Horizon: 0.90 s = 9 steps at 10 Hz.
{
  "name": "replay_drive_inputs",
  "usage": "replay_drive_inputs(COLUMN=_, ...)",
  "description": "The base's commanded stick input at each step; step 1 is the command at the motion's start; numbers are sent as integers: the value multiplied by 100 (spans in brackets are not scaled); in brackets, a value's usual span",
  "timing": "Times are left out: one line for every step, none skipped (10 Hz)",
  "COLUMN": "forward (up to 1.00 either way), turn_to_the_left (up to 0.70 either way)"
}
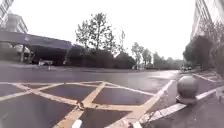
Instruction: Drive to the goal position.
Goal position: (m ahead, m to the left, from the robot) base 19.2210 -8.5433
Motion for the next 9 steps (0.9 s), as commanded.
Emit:
replay_drive_inputs(forward=70, turn_to_the_left=-2)
replay_drive_inputs(forward=70, turn_to_the_left=-7)
replay_drive_inputs(forward=70, turn_to_the_left=-13)
replay_drive_inputs(forward=70, turn_to_the_left=-14)
replay_drive_inputs(forward=70, turn_to_the_left=-14)
replay_drive_inputs(forward=70, turn_to_the_left=-14)
replay_drive_inputs(forward=70, turn_to_the_left=-14)
replay_drive_inputs(forward=70, turn_to_the_left=-14)
replay_drive_inputs(forward=70, turn_to_the_left=-14)
